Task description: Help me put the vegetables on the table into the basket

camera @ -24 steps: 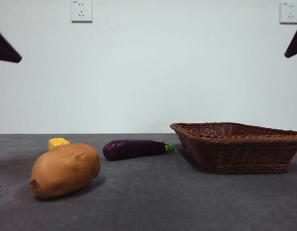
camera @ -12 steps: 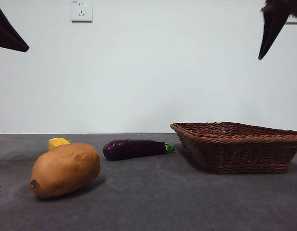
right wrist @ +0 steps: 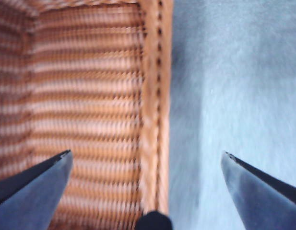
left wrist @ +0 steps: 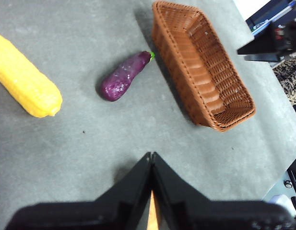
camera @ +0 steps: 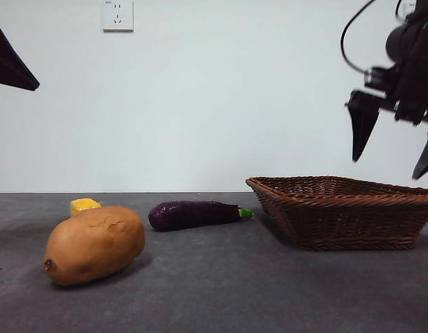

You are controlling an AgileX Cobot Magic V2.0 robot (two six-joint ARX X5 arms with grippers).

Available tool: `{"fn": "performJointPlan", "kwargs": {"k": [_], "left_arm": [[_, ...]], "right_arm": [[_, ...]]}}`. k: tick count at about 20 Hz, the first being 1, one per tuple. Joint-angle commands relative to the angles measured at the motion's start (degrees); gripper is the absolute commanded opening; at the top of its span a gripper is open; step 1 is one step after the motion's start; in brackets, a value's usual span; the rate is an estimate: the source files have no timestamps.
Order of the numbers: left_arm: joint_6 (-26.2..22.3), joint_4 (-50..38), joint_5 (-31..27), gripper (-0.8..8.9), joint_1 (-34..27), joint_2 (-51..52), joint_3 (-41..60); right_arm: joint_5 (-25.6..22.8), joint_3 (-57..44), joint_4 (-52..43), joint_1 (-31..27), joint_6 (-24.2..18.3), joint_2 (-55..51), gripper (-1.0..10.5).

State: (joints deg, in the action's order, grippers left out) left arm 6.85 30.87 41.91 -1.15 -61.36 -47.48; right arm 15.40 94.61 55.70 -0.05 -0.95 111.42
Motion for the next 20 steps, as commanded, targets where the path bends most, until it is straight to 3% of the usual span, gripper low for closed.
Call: {"fn": "performJointPlan", "kwargs": {"k": [1, 4, 10, 13, 17, 20], "left_arm": [[-1.55, -0.09, 0.02, -0.04, 0.13, -1.05, 0.09], [-1.55, -0.02, 0.02, -0.04, 0.13, -2.16, 0.09], [-3.65, -0.13, -2.23, -0.04, 0.13, -4.07, 0.09], [-3.69, -0.15, -3.17, -0.04, 0.13, -4.68, 0.09], [-3.87, -0.42, -3.19, -0.04, 0.13, -4.87, 0.09], [-3.48, 2.84, -8.72, 0.01, 0.11, -5.81, -0.79]], "right_arm": [[0.0, 0.63, -1.88, 0.15, -0.83, 3.21, 5.9], [0.0, 0.63, -3.04, 0.15, -1.03, 6.45, 5.9], [0.7, 0.63, -3.32, 0.48, -1.25, 10.03, 3.0], [0.74, 0.63, -3.02, 0.79, -1.27, 10.34, -0.2], [4.0, 0.63, -2.62, 0.79, -0.55, 10.34, -0.1], [5.81, 0.83, -1.14, 0.02, -0.11, 9.84, -0.1]]}}
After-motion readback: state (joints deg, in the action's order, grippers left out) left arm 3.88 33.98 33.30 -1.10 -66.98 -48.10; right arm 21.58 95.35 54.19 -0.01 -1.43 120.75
